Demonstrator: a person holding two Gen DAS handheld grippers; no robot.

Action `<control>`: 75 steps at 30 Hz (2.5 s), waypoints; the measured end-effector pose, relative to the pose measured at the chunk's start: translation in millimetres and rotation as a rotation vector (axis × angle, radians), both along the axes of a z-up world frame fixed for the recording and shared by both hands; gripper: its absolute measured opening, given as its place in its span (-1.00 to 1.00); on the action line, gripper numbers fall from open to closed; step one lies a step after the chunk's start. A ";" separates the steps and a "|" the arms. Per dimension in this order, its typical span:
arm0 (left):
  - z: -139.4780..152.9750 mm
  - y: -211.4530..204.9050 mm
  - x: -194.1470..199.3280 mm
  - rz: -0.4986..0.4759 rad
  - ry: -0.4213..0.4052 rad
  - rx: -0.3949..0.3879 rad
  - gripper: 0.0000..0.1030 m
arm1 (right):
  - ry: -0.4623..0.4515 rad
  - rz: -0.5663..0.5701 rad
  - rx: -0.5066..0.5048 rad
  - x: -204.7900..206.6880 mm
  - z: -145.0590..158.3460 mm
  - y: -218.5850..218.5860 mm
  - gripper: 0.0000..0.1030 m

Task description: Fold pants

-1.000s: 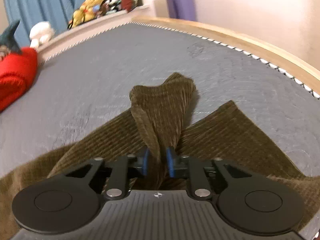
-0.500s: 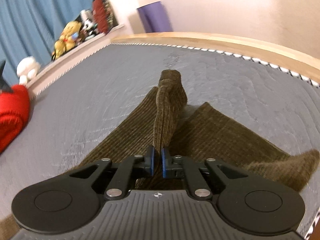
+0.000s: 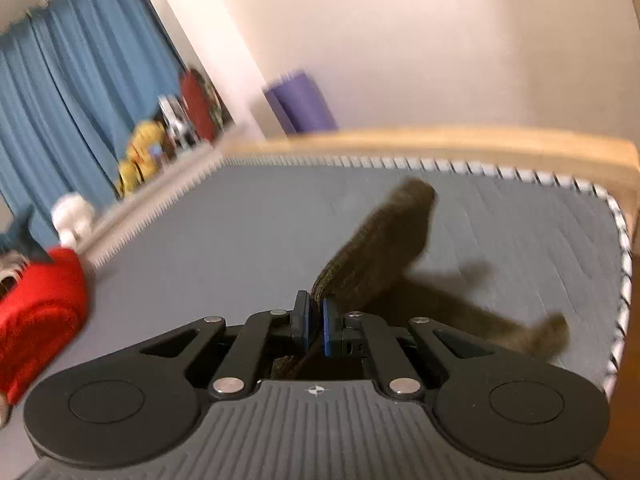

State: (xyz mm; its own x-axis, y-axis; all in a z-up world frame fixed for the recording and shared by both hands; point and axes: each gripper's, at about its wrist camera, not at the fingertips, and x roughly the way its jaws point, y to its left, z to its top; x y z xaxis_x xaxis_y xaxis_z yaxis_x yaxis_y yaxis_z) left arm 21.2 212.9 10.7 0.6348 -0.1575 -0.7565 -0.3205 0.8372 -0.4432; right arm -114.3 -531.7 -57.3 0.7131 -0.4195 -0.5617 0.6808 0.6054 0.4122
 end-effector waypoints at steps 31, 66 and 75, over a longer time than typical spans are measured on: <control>26.6 -38.6 15.3 0.004 -0.067 0.239 0.28 | 0.127 -0.234 0.297 -39.0 -64.9 -69.1 -0.75; -19.9 -204.4 54.3 -0.657 -0.088 0.494 0.38 | 0.025 -0.132 -0.220 -13.8 -18.8 -67.1 -0.76; -17.0 -203.8 52.7 -0.658 -0.089 0.486 0.38 | 0.089 -0.267 -0.035 -42.4 -23.4 -56.3 -0.74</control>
